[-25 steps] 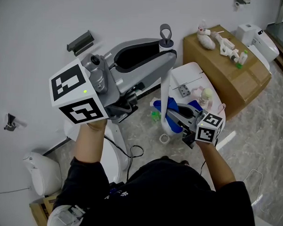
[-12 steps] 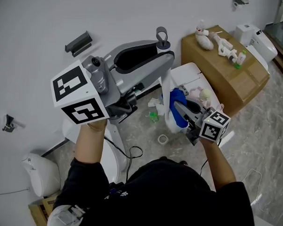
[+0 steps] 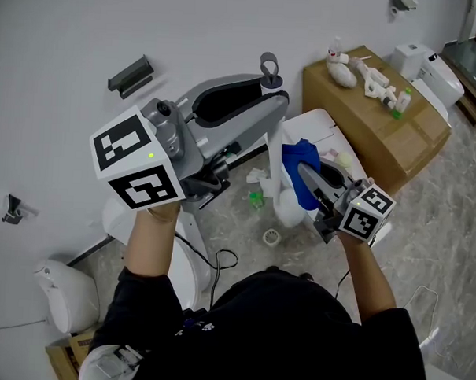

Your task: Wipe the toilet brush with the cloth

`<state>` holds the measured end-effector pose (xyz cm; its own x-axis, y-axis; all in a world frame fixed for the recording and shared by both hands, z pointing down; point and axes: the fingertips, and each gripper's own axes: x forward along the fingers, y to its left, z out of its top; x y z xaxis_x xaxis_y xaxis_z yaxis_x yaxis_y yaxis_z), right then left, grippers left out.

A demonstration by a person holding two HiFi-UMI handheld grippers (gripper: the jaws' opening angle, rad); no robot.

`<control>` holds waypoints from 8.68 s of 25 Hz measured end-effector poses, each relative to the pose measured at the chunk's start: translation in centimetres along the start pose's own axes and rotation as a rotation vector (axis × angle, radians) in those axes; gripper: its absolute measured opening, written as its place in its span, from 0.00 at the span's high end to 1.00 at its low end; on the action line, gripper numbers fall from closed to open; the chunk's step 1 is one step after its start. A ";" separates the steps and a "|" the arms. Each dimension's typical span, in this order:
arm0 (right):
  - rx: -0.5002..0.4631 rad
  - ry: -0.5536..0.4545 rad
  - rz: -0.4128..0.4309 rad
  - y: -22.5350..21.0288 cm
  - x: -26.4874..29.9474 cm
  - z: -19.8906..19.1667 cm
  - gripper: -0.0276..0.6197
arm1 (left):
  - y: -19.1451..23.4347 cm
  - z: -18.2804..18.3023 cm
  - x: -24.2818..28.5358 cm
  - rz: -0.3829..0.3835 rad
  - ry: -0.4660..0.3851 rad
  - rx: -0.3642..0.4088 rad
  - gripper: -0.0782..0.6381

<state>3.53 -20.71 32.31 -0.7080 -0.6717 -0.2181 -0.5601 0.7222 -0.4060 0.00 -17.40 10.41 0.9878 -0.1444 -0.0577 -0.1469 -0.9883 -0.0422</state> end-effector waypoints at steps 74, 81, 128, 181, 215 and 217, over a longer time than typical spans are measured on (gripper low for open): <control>-0.065 -0.207 -0.033 9.5 3.3 9.1 0.86 | 1.0 -2.5 2.0 0.140 0.062 0.099 0.76; -0.052 -0.198 -0.043 9.0 3.4 8.6 0.86 | 1.1 -2.5 2.1 0.138 0.061 0.097 0.76; 0.008 -0.154 -0.141 6.1 2.7 4.8 0.86 | 0.8 -2.4 2.2 0.119 0.073 0.113 0.76; 0.025 -0.024 -0.273 1.6 1.4 -1.1 0.86 | 0.2 -1.5 2.3 0.090 0.055 0.135 0.76; 0.048 0.049 -0.375 -1.5 -0.1 -4.8 0.86 | -0.8 -0.3 2.3 0.061 0.031 0.143 0.76; 0.052 0.054 -0.384 -1.8 -0.2 -5.1 0.86 | -0.8 -0.2 2.3 0.059 0.030 0.142 0.76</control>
<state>2.49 -20.99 37.60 -0.4734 -0.8808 0.0051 -0.7674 0.4096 -0.4934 2.38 -16.95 10.54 0.9780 -0.2059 -0.0346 -0.2087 -0.9611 -0.1807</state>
